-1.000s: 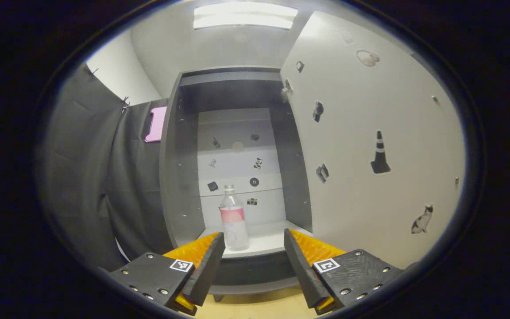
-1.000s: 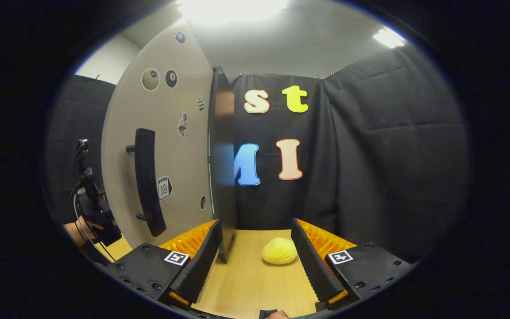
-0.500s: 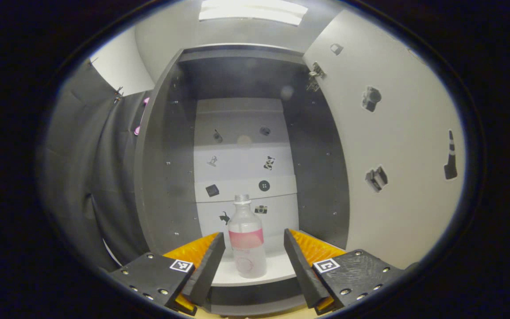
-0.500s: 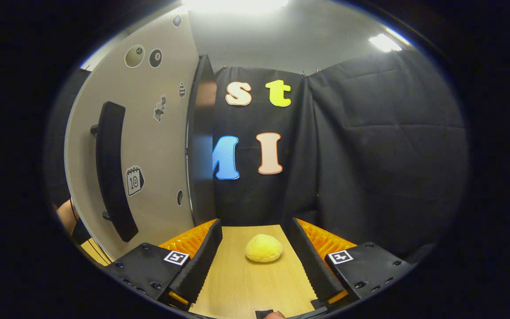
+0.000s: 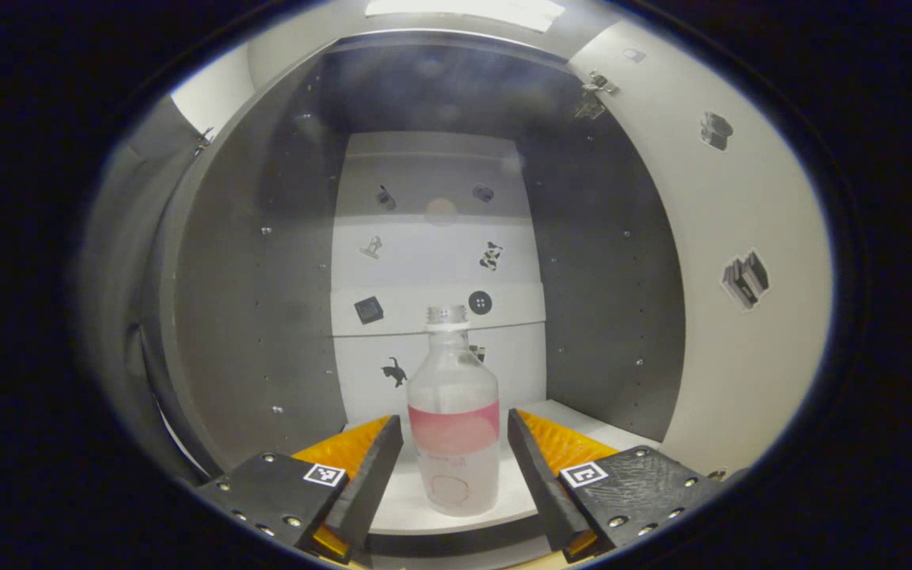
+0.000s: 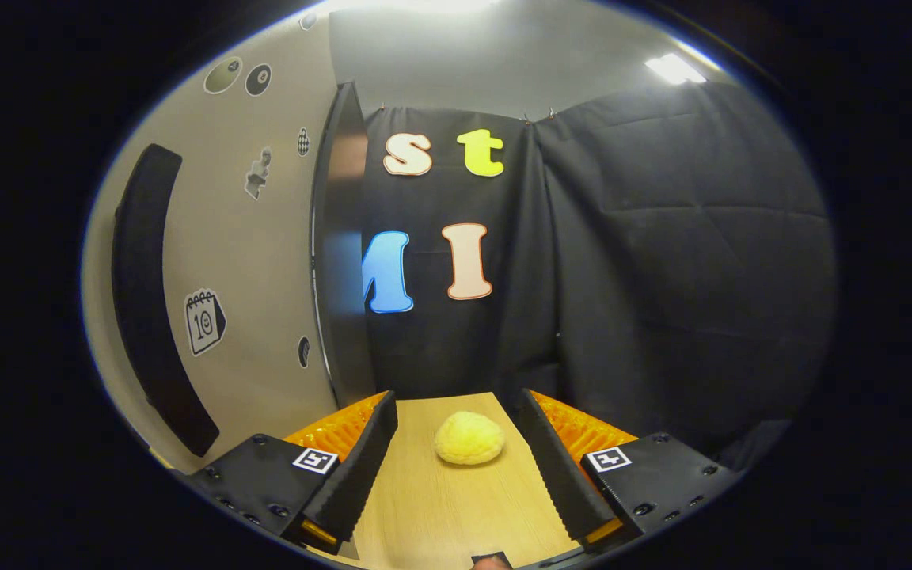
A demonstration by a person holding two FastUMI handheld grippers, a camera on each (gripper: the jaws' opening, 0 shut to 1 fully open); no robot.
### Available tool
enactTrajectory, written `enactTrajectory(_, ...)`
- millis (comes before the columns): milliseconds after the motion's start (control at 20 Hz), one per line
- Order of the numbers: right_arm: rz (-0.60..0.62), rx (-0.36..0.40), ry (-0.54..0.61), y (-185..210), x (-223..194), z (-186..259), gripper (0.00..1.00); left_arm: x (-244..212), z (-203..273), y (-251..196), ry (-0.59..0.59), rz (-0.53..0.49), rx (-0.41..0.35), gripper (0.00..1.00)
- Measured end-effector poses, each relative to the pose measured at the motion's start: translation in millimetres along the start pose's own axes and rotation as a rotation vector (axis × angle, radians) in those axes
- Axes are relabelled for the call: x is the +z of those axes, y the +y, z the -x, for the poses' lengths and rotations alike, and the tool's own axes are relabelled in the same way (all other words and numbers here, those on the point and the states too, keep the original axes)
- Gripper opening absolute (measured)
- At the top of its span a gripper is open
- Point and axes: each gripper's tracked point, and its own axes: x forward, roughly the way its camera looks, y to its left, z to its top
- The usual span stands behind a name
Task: Open the cabinet door with the right hand, grasp the bottle in the cabinet with the left hand and place it on the coaster, then close the cabinet door with the right hand.
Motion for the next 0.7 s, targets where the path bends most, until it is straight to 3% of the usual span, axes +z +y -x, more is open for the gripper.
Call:
enactTrajectory(400, -0.003, -0.022, 0.009, -7, -1, -4, 0.98, -1, -14, -3, -0.009, -0.004, -0.010, 0.78)
enactTrajectory(700, 0.000, 0.014, 0.010, -7, 0, -4, 0.98, 2, 11, -1, -0.003, 0.046, -0.002, 0.72)
